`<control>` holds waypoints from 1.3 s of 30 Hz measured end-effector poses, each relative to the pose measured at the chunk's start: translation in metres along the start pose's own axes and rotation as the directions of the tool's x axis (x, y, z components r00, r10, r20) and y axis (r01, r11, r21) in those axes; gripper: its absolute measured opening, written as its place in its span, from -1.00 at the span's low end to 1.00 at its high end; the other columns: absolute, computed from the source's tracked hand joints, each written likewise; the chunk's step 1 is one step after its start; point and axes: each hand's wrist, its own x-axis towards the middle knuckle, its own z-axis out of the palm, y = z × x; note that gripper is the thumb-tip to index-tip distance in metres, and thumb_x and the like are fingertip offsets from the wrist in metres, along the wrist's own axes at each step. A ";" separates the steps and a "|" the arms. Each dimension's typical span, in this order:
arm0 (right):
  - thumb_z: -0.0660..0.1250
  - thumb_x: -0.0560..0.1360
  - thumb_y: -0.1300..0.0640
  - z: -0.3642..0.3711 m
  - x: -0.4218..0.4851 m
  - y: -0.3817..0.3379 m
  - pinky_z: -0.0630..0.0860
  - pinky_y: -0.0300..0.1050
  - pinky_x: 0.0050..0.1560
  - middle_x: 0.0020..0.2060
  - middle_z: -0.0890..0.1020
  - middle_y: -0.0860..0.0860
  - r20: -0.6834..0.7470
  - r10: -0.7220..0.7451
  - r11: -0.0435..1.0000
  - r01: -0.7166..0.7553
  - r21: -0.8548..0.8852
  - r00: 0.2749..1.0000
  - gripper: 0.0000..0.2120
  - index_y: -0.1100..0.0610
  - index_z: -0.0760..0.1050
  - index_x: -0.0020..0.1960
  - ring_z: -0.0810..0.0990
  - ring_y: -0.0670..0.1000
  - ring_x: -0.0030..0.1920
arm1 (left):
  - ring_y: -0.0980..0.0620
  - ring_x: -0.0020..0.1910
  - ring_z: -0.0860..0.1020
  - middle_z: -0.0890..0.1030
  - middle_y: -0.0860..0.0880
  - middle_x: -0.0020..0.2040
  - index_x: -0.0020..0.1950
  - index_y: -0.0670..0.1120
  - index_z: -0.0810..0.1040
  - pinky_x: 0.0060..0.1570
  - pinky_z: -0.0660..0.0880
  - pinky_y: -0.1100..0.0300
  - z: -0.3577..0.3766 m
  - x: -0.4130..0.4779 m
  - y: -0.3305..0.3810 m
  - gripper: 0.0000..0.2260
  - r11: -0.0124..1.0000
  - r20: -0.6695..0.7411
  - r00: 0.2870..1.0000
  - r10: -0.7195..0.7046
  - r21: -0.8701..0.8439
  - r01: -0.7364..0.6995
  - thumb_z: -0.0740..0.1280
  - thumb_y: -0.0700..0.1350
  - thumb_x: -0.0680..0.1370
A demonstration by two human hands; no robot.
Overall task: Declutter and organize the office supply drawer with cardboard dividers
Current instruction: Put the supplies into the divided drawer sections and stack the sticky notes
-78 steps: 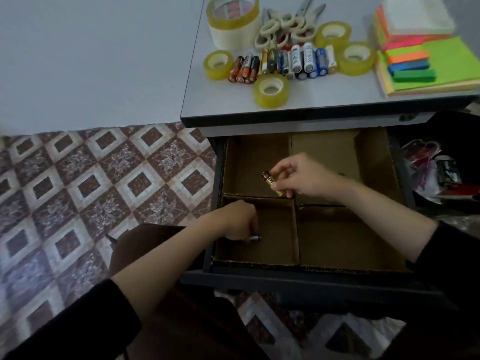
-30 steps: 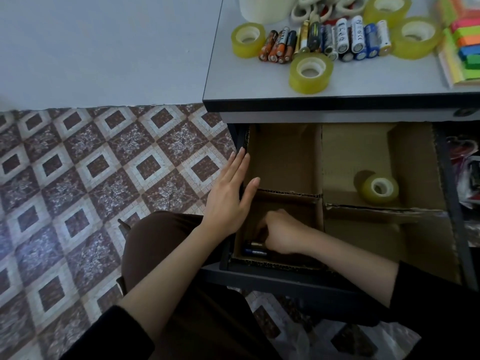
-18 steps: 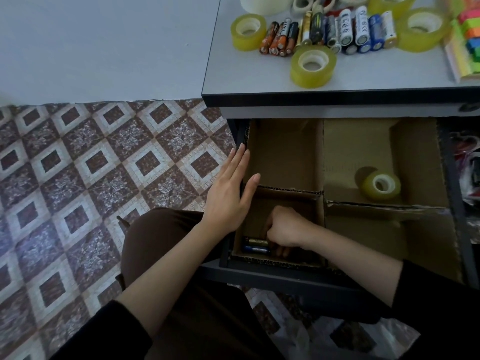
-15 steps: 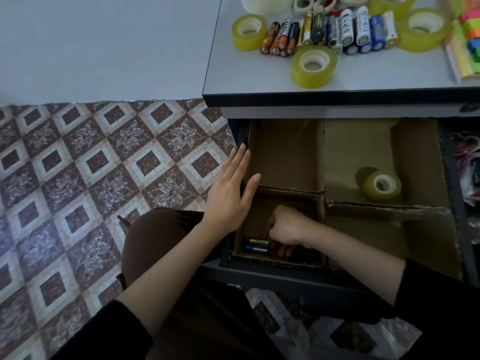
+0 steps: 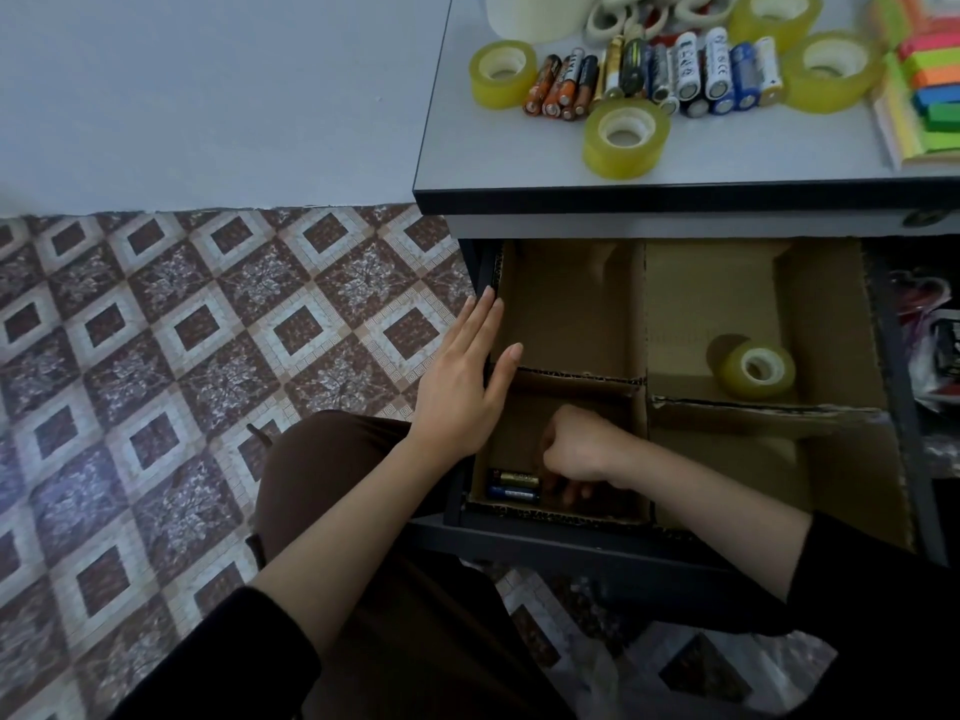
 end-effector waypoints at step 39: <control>0.51 0.33 0.02 -0.255 -0.102 -0.038 0.23 -0.29 -0.33 -0.20 0.47 -0.08 -0.638 -0.501 0.845 0.174 -0.505 0.585 -0.48 0.07 0.51 0.26 0.37 -0.06 -0.10 | 0.00 0.26 0.38 0.50 -0.04 0.26 0.29 -0.02 0.47 0.22 0.32 0.12 -0.129 0.174 0.087 -0.60 0.921 0.114 0.972 0.207 0.311 -0.233 0.41 -0.05 0.47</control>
